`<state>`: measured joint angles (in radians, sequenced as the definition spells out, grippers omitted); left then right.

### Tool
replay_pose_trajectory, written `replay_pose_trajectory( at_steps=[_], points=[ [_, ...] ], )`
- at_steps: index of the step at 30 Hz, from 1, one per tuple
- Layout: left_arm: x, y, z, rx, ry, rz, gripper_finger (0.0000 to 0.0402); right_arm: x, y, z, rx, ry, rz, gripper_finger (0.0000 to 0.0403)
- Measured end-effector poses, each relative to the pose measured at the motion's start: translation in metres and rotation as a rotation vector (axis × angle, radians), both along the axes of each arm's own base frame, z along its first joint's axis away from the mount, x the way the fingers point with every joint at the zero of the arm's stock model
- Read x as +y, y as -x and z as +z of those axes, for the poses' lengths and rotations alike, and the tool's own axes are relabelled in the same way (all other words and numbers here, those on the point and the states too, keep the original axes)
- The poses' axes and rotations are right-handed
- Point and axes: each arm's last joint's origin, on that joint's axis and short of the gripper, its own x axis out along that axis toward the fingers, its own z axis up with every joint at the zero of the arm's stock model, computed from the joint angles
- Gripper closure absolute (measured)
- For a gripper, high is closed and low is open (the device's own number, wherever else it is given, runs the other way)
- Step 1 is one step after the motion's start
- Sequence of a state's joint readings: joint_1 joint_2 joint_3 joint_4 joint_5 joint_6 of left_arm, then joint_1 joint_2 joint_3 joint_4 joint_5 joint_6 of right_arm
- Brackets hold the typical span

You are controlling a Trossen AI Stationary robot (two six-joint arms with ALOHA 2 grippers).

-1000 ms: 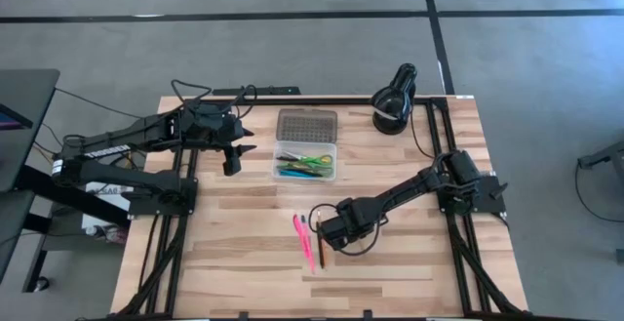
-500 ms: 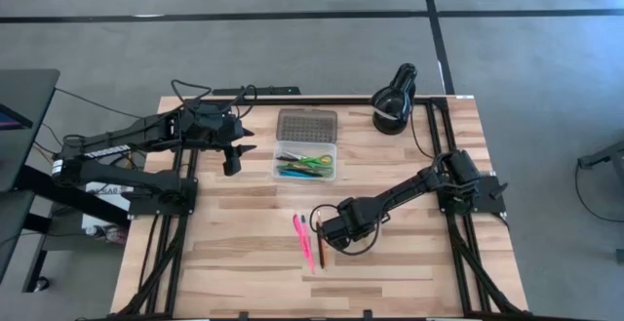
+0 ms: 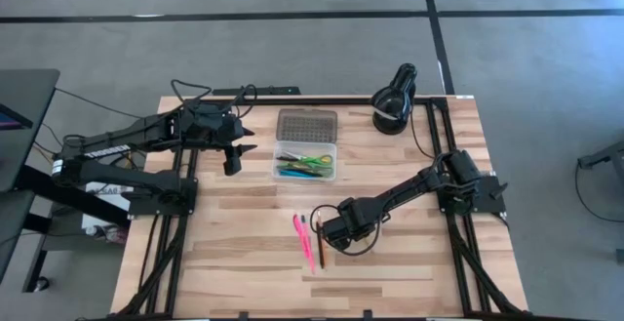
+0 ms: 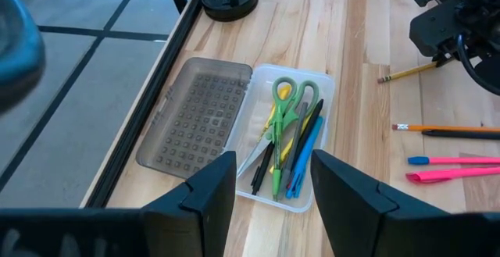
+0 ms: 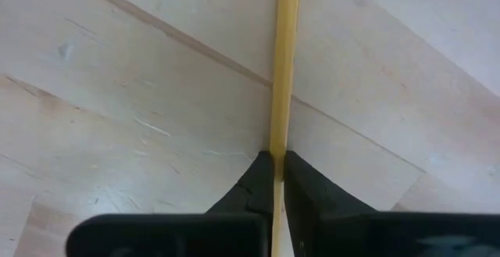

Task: Pick & place school supplies into a supply box
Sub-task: Put the yellow pencil into the supply box

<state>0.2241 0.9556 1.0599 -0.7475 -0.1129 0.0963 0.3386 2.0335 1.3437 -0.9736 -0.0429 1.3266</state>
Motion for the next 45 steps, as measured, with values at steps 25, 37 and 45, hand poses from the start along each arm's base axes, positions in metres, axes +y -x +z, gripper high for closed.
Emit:
replay_pose_trajectory(
  at_steps=[25, 37, 45],
  points=[
    [0.0, 0.0, 0.0, 0.0, 0.001, 0.001, 0.0239, 0.001, 0.0, 0.005, -0.023, -0.003, 0.003, 0.0403],
    [0.0, 0.0, 0.0, -0.003, -0.003, 0.004, 0.0239, 0.004, -0.014, 0.039, -0.092, 0.016, 0.173, 0.0402],
    [0.0, 0.0, 0.0, -0.003, -0.003, 0.004, 0.0239, -0.004, -0.029, 0.065, -0.156, 0.074, 0.326, 0.0402]
  ],
)
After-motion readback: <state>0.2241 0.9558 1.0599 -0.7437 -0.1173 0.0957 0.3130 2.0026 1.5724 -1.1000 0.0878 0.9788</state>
